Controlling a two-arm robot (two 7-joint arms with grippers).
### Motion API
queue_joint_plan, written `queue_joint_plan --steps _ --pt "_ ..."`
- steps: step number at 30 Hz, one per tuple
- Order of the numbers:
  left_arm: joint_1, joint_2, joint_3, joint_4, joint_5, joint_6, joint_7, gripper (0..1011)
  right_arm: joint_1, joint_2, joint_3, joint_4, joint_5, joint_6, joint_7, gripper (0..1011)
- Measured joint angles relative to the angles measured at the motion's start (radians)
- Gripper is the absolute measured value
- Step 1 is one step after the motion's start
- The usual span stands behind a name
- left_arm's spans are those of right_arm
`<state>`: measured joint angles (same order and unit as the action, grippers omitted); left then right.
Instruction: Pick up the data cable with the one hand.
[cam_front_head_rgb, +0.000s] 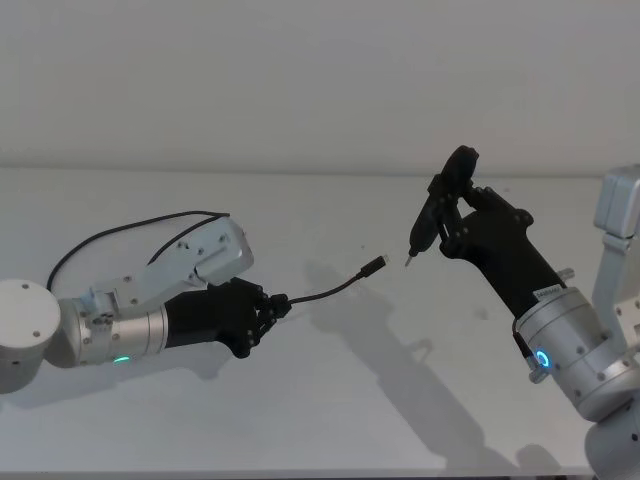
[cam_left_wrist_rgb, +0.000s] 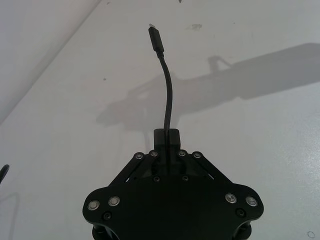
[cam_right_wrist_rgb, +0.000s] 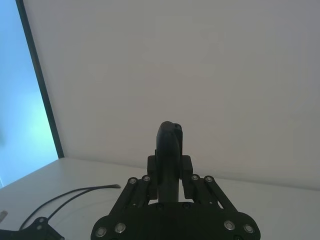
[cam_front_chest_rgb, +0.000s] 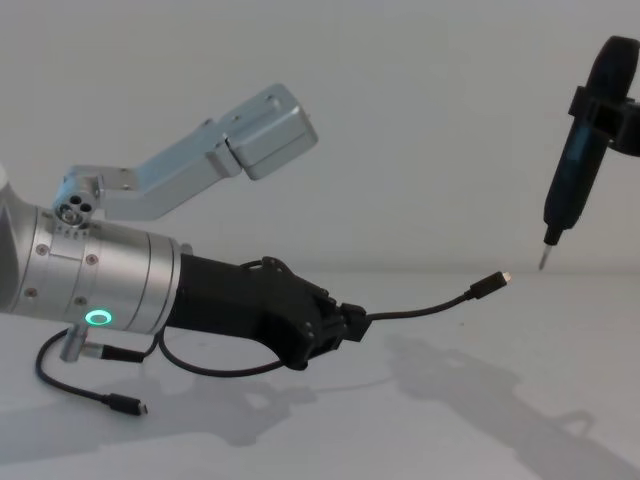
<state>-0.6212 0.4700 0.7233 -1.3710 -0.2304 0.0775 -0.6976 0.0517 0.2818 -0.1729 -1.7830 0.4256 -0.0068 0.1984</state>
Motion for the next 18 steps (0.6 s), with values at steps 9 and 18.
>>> queue_joint_plan --steps 9,18 --pt "0.001 0.001 -0.002 -0.003 0.0 -0.007 0.001 40 0.028 -0.009 0.0 0.036 0.003 -0.005 0.015 274" --pt "0.002 0.001 -0.003 -0.004 0.0 -0.01 0.002 40 0.061 -0.018 -0.005 0.078 -0.001 -0.007 0.03 275"
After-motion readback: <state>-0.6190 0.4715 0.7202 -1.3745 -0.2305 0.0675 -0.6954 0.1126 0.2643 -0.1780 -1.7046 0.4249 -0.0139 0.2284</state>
